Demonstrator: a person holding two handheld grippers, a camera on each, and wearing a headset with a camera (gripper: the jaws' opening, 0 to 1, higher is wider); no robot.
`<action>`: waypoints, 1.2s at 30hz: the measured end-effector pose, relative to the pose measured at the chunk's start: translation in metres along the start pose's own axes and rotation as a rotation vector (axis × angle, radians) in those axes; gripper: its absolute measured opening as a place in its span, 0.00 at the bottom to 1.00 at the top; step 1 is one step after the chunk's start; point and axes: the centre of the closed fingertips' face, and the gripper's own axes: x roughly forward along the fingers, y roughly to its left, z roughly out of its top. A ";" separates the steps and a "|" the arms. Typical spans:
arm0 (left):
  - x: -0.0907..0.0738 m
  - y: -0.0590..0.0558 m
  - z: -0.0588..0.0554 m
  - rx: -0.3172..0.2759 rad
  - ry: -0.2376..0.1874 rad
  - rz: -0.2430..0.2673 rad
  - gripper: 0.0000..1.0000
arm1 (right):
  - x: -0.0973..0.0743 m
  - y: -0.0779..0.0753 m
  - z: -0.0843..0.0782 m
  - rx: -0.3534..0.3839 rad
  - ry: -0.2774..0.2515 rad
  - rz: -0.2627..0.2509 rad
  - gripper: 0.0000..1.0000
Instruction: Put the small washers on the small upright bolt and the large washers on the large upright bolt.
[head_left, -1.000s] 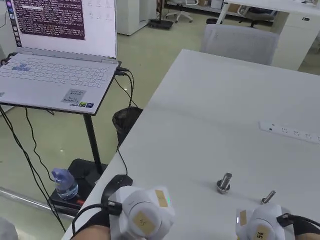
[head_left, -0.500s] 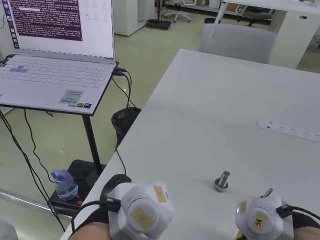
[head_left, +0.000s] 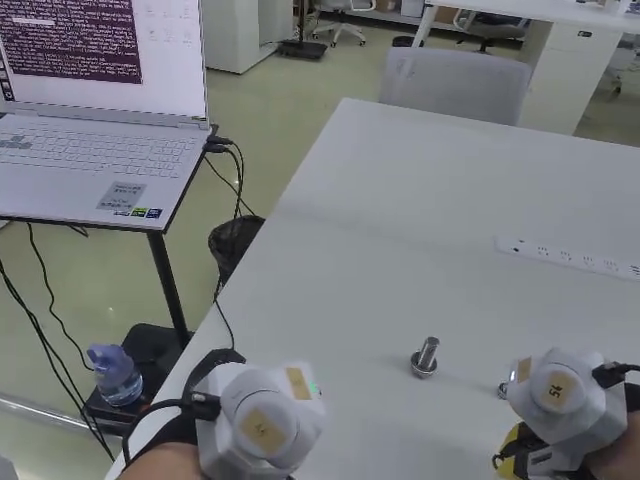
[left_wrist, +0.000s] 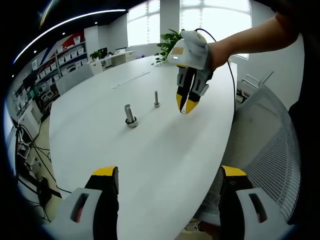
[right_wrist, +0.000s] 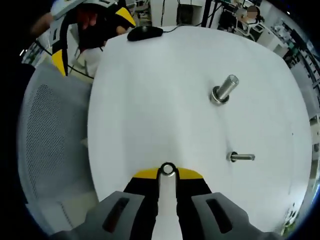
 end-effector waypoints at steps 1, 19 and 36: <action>0.000 0.000 0.000 -0.002 0.002 -0.001 0.82 | -0.002 -0.004 -0.004 0.008 0.003 -0.002 0.12; 0.004 -0.001 -0.001 -0.006 0.019 0.000 0.86 | -0.024 -0.062 -0.010 0.037 0.008 -0.074 0.12; 0.005 0.007 0.000 -0.003 0.021 0.004 0.87 | -0.037 -0.100 0.013 0.064 -0.033 -0.115 0.12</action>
